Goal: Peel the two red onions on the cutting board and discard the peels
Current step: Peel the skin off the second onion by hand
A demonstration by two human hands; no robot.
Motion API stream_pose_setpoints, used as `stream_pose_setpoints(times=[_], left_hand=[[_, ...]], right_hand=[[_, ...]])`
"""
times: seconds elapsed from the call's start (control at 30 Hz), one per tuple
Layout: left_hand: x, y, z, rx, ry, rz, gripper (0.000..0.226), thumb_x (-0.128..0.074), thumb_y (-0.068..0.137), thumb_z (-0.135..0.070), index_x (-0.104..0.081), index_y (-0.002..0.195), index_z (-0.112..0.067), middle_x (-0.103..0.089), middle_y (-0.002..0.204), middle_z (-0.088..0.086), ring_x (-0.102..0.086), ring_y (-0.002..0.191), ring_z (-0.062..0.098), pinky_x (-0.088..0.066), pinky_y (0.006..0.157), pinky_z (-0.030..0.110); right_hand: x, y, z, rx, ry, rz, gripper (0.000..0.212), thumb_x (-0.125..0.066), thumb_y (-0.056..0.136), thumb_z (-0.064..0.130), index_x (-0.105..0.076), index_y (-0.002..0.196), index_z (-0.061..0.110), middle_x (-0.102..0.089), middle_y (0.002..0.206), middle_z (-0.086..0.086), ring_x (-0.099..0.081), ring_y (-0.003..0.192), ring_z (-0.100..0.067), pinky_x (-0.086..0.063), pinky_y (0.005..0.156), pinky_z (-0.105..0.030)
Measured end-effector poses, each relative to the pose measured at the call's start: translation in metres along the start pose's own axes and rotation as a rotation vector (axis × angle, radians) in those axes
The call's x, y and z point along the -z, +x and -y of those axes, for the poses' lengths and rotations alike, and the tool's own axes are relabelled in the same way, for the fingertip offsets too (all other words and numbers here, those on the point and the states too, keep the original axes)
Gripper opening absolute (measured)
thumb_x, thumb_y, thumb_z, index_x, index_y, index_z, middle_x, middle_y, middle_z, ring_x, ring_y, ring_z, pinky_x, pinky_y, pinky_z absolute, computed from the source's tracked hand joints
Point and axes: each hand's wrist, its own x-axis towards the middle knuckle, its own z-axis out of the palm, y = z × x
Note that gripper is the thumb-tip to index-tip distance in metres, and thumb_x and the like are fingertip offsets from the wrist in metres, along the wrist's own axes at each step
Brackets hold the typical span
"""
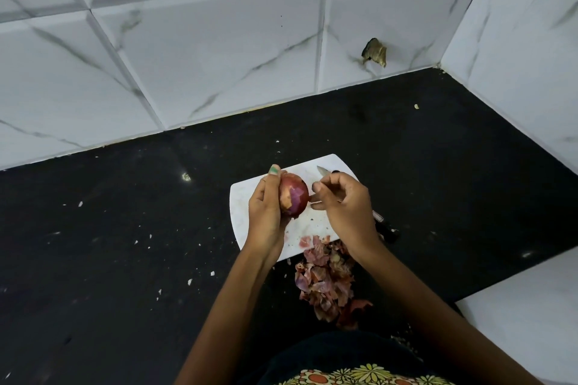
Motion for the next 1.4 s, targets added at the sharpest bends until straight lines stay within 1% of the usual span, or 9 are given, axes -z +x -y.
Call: stream_pose_setpoints(times=[0.13,0.23,0.33,0.47,0.83,0.97,1.13,1.3,1.4], left_hand=[[0.000,-0.002,-0.002,0.032,-0.021,0.005,0.066,-0.030,0.092,-0.066,-0.069,0.088,-0.014,-0.074,0.082,0.003,-0.071,0.080,0.014,-0.056,0.078,0.032],[0.002,0.000,-0.002,-0.004,0.062,-0.027,0.077,-0.019,0.092,-0.069,-0.071,0.085,-0.012,-0.073,0.080,0.003,-0.070,0.081,0.017,-0.056,0.083,0.036],[0.004,0.002,0.001,-0.037,0.143,-0.049,0.079,-0.014,0.094,-0.067,-0.071,0.083,-0.014,-0.074,0.083,-0.001,-0.070,0.084,0.017,-0.056,0.083,0.036],[0.005,0.001,0.004,-0.117,0.256,-0.045,0.081,-0.011,0.093,-0.066,-0.073,0.081,-0.015,-0.075,0.085,0.002,-0.071,0.084,0.017,-0.055,0.088,0.037],[0.003,-0.004,0.006,-0.239,0.324,0.011,0.075,-0.015,0.086,-0.065,-0.070,0.073,-0.016,-0.073,0.082,0.007,-0.068,0.080,0.016,-0.053,0.078,0.026],[0.003,-0.004,0.007,-0.246,0.353,0.025,0.077,-0.013,0.088,-0.064,-0.070,0.072,-0.016,-0.072,0.079,0.001,-0.067,0.076,0.008,-0.049,0.070,0.015],[0.004,-0.001,0.006,-0.274,0.384,0.007,0.074,-0.015,0.092,-0.060,-0.070,0.070,-0.016,-0.072,0.073,-0.001,-0.067,0.073,0.009,-0.050,0.071,0.019],[0.005,-0.002,0.006,-0.305,0.431,-0.001,0.071,-0.018,0.086,-0.065,-0.069,0.066,-0.021,-0.071,0.067,-0.002,-0.067,0.070,0.009,-0.052,0.070,0.023],[0.005,-0.004,0.005,-0.309,0.442,-0.007,0.071,-0.017,0.084,-0.066,-0.070,0.065,-0.022,-0.070,0.065,-0.002,-0.066,0.069,0.010,-0.051,0.068,0.022]], right_hand=[[0.011,-0.001,-0.020,-0.050,-0.319,0.154,0.029,-0.058,0.094,0.027,-0.063,0.077,0.004,-0.062,0.059,0.001,-0.062,0.054,-0.013,-0.056,0.064,-0.039],[0.017,-0.001,-0.029,-0.080,-0.645,0.323,0.014,-0.059,0.092,0.022,-0.063,0.087,0.010,-0.066,0.072,0.000,-0.064,0.069,-0.016,-0.052,0.070,-0.038],[0.023,0.002,-0.016,-0.154,-0.471,0.410,0.033,-0.055,0.089,0.006,-0.051,0.116,0.023,-0.061,0.099,0.001,-0.063,0.086,-0.018,-0.054,0.075,-0.034],[0.025,0.007,0.023,-0.118,-0.092,0.399,0.018,-0.061,0.091,0.022,-0.064,0.109,0.020,-0.063,0.103,0.001,-0.068,0.088,-0.013,-0.059,0.072,-0.029],[0.015,0.001,0.035,0.122,-0.297,0.340,0.013,-0.073,0.074,0.012,-0.073,0.087,0.013,-0.071,0.078,0.009,-0.069,0.070,-0.008,-0.049,0.094,-0.033],[0.018,0.005,0.033,0.169,-0.358,0.261,0.008,-0.069,0.075,0.005,-0.074,0.081,0.007,-0.070,0.072,0.004,-0.065,0.069,-0.008,-0.053,0.068,-0.023],[0.020,0.001,0.031,0.124,-0.291,0.350,0.017,-0.076,0.076,0.022,-0.074,0.089,0.012,-0.073,0.078,0.004,-0.070,0.074,-0.008,-0.051,0.092,-0.030],[0.016,0.000,0.032,0.182,-0.350,0.310,0.008,-0.074,0.076,0.012,-0.073,0.082,0.007,-0.071,0.069,0.004,-0.067,0.066,-0.008,-0.052,0.078,-0.016],[0.019,0.003,0.033,0.192,-0.375,0.310,0.005,-0.071,0.077,0.009,-0.073,0.079,0.006,-0.071,0.069,0.000,-0.066,0.065,-0.013,-0.053,0.084,-0.032]])
